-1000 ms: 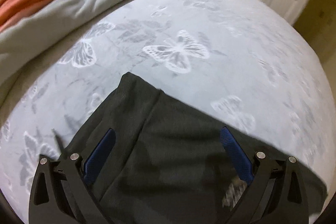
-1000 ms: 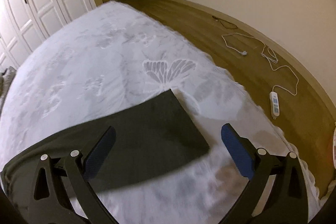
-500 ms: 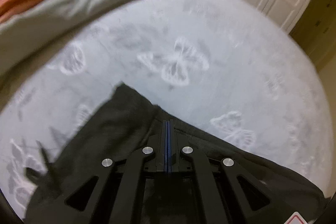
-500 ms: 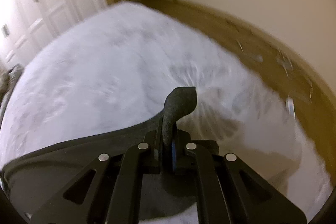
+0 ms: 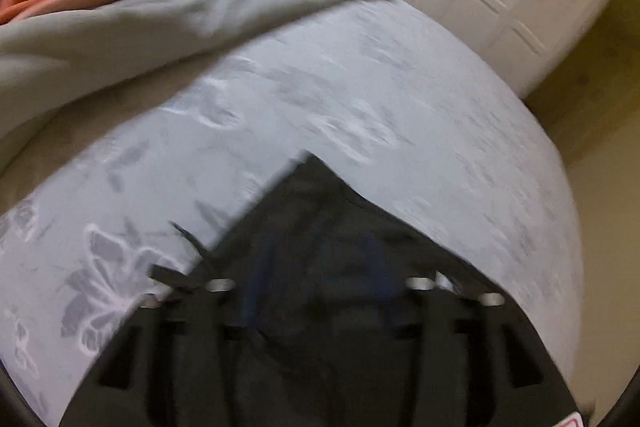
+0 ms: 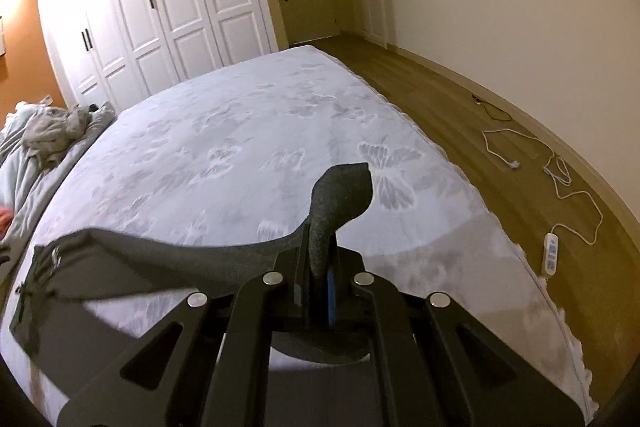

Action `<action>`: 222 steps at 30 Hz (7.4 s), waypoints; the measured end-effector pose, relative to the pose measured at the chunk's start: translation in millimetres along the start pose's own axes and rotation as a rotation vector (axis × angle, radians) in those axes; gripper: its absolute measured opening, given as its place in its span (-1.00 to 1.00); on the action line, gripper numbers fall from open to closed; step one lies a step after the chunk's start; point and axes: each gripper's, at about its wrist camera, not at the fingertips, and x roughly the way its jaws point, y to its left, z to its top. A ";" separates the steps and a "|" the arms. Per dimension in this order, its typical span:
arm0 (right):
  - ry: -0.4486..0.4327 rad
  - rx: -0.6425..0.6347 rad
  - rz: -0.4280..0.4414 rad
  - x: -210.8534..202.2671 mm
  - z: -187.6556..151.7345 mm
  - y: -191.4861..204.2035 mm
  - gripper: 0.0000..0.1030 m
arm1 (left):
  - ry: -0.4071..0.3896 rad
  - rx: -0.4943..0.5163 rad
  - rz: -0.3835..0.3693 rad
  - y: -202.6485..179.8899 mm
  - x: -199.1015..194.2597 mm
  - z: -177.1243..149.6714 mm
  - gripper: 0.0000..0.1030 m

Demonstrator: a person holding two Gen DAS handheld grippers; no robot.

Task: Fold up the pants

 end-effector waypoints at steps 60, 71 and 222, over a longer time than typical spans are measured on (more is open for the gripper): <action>0.187 0.437 -0.016 -73.1 -122.5 -57.5 0.26 | 0.165 -0.219 -0.149 109.4 -65.5 -151.4 -1.00; 0.319 0.369 -0.125 -7.5 -121.2 -74.6 -0.65 | 0.225 -0.234 -0.125 132.6 -56.4 -155.0 -1.00; 0.199 0.121 -0.288 -6.8 -80.1 -92.2 -0.79 | -0.150 0.766 0.158 -101.5 -92.8 -292.3 0.66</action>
